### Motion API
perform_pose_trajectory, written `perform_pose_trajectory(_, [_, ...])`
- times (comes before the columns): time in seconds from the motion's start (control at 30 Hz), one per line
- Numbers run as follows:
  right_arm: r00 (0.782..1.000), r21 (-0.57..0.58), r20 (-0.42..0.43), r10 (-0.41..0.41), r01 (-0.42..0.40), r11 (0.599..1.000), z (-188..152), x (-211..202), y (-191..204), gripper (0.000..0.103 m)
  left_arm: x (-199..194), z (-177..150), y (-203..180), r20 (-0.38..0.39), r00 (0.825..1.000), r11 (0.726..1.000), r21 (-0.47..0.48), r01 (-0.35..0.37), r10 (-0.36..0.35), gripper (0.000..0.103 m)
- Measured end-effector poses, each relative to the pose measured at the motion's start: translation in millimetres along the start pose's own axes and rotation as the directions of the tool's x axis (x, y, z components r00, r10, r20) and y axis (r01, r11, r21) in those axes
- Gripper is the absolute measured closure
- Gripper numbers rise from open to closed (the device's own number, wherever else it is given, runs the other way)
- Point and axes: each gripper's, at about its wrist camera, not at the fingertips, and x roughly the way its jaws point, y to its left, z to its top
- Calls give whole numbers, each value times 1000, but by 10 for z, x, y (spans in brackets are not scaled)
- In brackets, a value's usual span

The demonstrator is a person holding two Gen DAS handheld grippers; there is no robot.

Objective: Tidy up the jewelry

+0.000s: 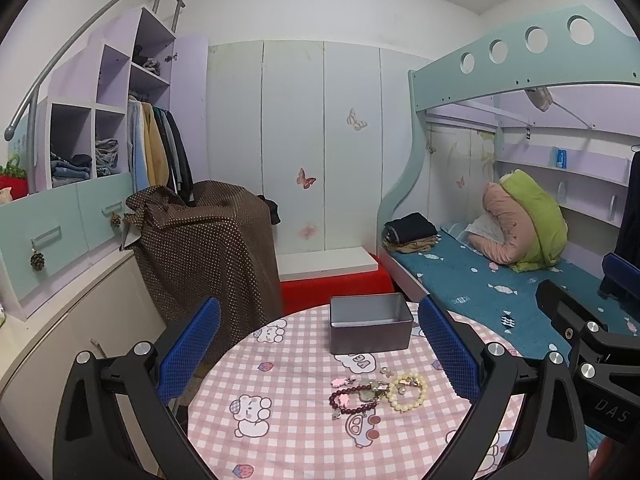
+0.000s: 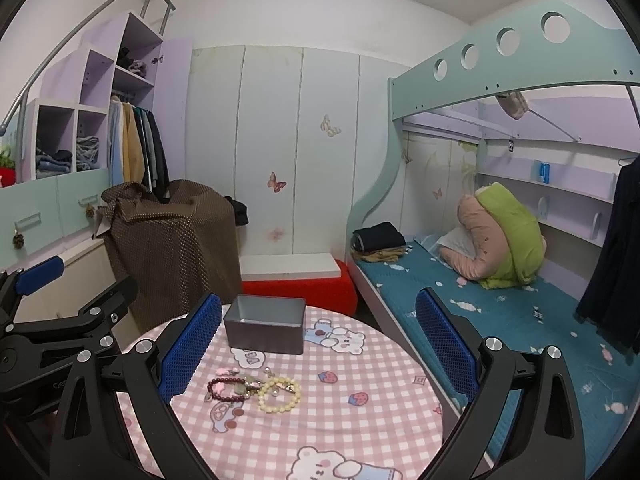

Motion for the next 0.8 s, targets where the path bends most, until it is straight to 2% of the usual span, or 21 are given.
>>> perform_pose_trajectory(0.47, [999, -1, 34, 18, -18, 1000, 29, -252, 33, 8, -283, 61, 53, 19, 1000, 1000, -14, -16, 16, 7])
perform_pose_trajectory(0.8, [999, -6, 27, 28, -27, 1000, 45, -227, 64, 8, -281, 59, 78, 6, 1000, 999, -19, -25, 26, 7])
